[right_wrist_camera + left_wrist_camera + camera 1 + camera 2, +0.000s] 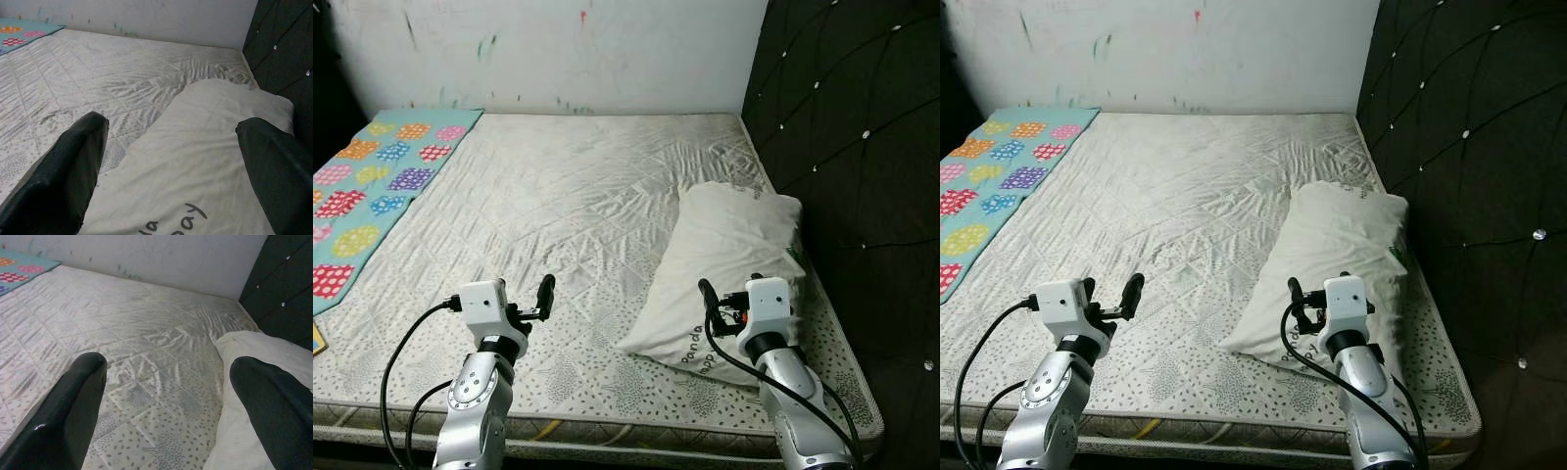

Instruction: Clean up the room

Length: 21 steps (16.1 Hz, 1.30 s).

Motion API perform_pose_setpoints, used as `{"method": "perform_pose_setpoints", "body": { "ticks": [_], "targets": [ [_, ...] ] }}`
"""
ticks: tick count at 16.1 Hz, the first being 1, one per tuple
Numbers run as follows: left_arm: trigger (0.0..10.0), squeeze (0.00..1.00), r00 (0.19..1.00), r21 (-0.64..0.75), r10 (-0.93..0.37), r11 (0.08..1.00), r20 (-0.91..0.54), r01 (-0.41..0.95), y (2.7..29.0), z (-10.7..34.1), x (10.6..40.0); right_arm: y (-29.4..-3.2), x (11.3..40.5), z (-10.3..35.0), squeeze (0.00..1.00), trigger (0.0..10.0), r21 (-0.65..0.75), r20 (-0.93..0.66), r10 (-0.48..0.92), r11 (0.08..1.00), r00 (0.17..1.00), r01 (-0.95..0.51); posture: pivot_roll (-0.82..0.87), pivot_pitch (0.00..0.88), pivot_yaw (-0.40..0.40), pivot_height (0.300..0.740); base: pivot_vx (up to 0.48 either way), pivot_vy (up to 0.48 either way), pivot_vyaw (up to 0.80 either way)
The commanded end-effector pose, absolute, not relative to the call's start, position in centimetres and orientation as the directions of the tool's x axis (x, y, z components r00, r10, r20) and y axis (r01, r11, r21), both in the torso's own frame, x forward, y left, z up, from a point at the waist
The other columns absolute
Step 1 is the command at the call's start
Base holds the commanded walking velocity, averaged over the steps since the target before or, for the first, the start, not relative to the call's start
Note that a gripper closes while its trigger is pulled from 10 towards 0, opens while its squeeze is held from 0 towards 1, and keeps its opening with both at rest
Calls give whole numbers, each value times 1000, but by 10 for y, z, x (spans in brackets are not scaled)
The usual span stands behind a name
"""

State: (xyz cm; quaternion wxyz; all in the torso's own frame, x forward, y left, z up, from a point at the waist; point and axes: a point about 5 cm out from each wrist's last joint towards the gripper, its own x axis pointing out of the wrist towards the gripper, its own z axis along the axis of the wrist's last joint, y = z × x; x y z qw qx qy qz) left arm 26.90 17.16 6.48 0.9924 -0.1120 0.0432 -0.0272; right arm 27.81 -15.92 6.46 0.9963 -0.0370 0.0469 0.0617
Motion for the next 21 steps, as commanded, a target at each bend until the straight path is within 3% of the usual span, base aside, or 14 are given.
{"method": "perform_pose_setpoints", "body": {
  "ticks": [1, 10, 21],
  "targets": [
    [10000, 0, 994, -221, -59, 975, -91, 38, 172, 64, 269, -158, 281, 69, 0, 10000, -76, -83, 127, 988, 988, -133, -102, 0, 39, 740, 0, -311, 0],
    [10000, 0, 994, -223, -57, 974, -92, 35, 172, 64, 269, -158, 281, 69, 0, 10000, -79, -88, 131, 987, 988, -138, -104, 0, 38, 740, 0, -377, 0],
    [10000, 0, 994, -229, -50, 973, -93, 28, 172, 63, 271, -158, 283, 69, 0, 10000, -81, -88, 131, 987, 987, -138, -107, 0, 37, 740, 0, 0, 0]
  ]
}}
